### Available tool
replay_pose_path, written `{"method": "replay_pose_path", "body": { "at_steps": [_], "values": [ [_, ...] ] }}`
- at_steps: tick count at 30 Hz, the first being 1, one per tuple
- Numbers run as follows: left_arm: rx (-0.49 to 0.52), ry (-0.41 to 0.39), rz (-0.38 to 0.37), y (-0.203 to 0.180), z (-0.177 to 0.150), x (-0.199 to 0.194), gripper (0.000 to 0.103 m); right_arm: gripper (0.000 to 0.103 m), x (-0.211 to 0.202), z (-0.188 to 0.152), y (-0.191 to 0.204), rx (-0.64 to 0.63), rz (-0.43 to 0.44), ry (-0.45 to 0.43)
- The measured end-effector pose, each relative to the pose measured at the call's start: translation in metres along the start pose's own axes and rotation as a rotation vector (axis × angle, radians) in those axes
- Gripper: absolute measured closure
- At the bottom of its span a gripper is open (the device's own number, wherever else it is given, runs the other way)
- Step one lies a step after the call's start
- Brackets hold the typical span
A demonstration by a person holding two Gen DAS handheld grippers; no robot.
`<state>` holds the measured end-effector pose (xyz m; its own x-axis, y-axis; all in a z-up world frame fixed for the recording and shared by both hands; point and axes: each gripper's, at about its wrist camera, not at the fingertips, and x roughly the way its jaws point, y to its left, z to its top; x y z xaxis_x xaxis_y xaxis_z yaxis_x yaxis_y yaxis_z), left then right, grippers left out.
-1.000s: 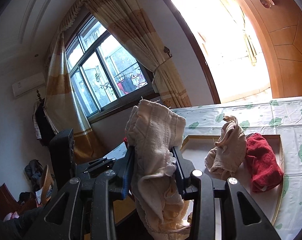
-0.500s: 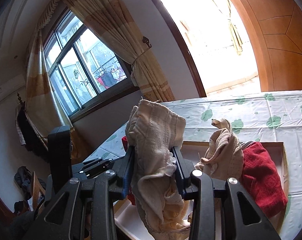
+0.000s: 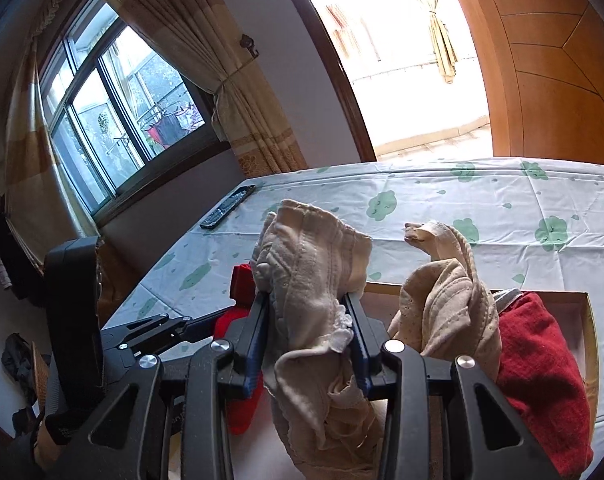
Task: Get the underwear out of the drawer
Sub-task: 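Open the right tool over the tray while the left tool releases the red garment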
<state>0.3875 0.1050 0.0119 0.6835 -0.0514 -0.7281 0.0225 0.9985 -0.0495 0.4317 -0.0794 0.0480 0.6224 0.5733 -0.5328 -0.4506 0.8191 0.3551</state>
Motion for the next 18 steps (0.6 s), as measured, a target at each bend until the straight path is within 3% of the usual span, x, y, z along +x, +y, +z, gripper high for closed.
{"method": "replay_pose_path", "body": {
  "at_steps": [7, 11, 15, 18],
  "values": [
    [0.001, 0.010, -0.011, -0.004, 0.004, 0.009, 0.069, 0.064, 0.031, 0.000, -0.016, 0.040, -0.029, 0.060],
    [-0.004, 0.016, -0.021, -0.003, 0.004, 0.010, 0.065, 0.058, 0.042, -0.001, -0.013, 0.020, -0.026, 0.116],
    [0.010, -0.003, -0.006, -0.005, 0.001, 0.003, 0.052, 0.053, 0.036, -0.003, -0.009, 0.000, -0.031, 0.117],
    [0.000, -0.017, 0.004, -0.004, -0.003, -0.005, 0.048, 0.045, 0.026, -0.005, -0.009, 0.003, -0.040, 0.104]
  ]
}}
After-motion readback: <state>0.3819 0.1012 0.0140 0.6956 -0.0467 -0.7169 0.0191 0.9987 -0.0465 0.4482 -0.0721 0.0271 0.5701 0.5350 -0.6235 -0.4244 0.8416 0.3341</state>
